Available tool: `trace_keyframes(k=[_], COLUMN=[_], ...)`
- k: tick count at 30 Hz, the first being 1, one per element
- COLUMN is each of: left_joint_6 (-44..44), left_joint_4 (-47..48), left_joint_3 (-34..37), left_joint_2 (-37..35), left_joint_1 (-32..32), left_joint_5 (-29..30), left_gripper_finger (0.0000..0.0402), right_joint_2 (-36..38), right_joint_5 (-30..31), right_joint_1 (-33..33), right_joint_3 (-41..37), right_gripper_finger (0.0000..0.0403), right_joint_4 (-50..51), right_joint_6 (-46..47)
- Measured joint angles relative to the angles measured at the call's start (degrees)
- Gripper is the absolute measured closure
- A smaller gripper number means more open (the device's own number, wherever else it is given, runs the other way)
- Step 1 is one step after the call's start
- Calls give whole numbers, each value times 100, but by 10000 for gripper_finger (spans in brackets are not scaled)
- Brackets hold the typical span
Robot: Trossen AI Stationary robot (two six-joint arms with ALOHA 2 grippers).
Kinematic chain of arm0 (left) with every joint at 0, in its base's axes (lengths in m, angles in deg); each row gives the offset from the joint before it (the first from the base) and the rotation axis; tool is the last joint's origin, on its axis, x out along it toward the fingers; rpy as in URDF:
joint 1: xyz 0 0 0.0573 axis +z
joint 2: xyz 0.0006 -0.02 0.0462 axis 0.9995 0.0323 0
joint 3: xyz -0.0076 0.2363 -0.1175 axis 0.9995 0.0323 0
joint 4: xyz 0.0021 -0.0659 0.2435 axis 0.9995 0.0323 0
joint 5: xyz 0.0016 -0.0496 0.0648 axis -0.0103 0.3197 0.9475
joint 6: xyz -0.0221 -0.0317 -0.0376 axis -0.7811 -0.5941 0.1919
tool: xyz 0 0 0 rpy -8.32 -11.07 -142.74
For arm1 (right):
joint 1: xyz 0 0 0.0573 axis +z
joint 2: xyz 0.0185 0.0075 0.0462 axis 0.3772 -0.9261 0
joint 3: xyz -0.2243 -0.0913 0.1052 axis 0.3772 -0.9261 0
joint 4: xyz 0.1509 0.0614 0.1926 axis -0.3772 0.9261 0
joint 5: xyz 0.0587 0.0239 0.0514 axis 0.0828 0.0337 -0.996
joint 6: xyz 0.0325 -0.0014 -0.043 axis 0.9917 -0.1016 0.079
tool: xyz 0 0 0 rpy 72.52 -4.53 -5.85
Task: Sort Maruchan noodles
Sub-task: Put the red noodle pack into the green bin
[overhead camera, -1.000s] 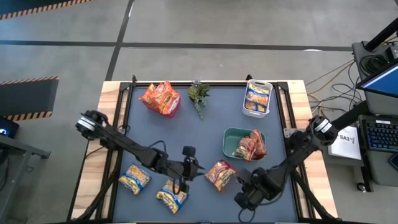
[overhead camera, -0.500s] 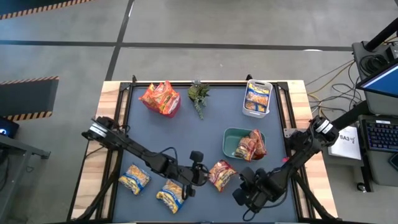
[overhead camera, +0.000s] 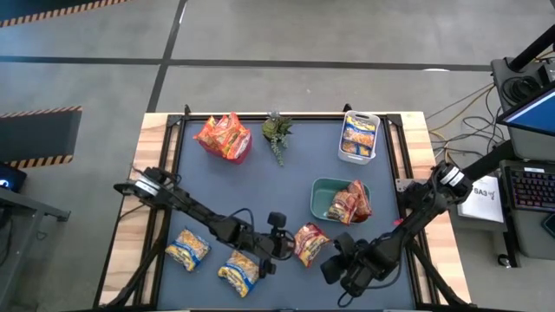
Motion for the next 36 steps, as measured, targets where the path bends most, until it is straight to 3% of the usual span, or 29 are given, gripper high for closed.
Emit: trace_keyframes(k=[6, 12, 36], left_joint_6=[41, 48, -37], left_joint_4=[117, 248, 275], left_joint_3=[6, 13, 76], left_joint_2=[0, 0, 28], left_joint_1=[41, 55, 195], left_joint_5=[0, 0, -197], left_gripper_finger=[333, 333, 333], right_joint_2=[0, 0, -2], right_joint_5=[513, 996, 1564], right_joint_1=[-41, -37, -92], right_joint_3=[-410, -726, -1019], right_gripper_finger=[140, 99, 89], right_joint_4=[-1013, -1426, -1950], right_joint_6=[11, 68, -316])
